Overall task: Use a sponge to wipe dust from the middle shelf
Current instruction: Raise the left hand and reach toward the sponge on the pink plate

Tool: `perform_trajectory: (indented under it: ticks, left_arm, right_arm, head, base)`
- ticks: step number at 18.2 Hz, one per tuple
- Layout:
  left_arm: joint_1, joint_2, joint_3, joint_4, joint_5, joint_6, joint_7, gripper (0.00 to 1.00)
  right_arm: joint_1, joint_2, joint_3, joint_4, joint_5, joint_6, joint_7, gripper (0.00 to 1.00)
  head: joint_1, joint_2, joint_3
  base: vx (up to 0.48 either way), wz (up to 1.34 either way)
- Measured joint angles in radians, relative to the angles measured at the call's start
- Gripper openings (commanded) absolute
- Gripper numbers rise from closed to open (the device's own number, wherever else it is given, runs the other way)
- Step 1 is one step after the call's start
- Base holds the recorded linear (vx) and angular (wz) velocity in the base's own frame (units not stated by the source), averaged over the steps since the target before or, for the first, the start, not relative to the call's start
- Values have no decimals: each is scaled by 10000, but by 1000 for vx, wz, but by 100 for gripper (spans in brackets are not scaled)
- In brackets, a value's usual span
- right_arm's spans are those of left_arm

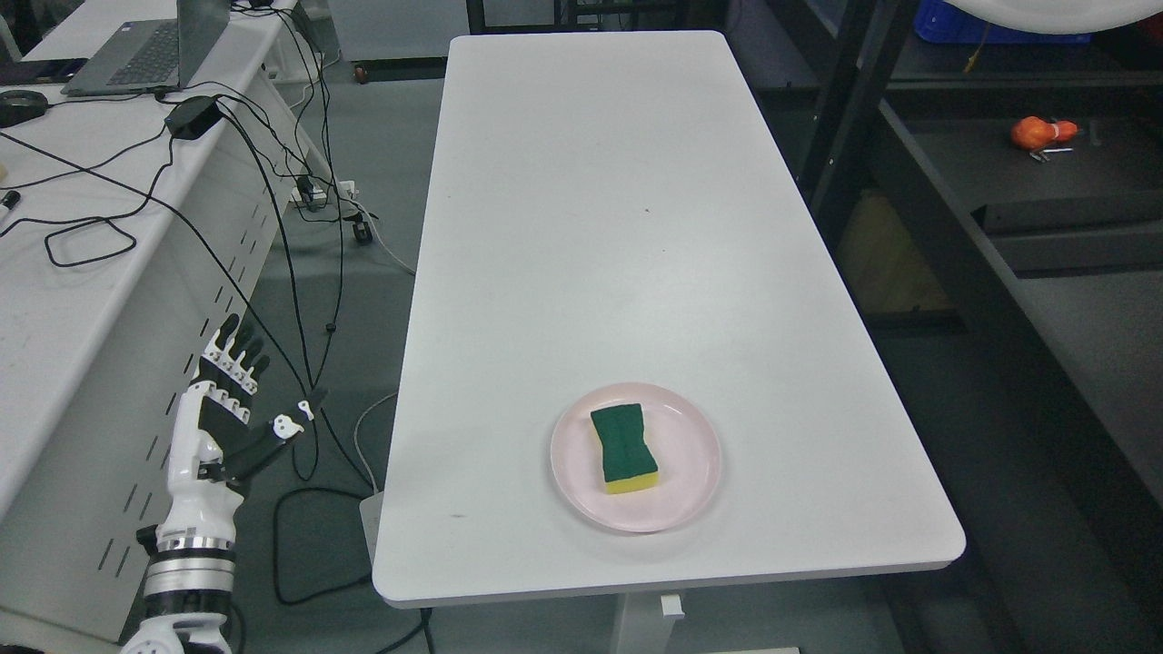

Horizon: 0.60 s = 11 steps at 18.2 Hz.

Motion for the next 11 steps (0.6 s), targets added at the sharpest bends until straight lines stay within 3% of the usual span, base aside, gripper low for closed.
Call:
perform_trajectory:
  ticks: [11]
  left_arm:
    - [-70,-17,470,-189,0,297,-93,98]
  right_arm:
    - [0,0,0,0,0,0,-11,100]
  head:
    - [0,0,0]
  base:
    - [0,0]
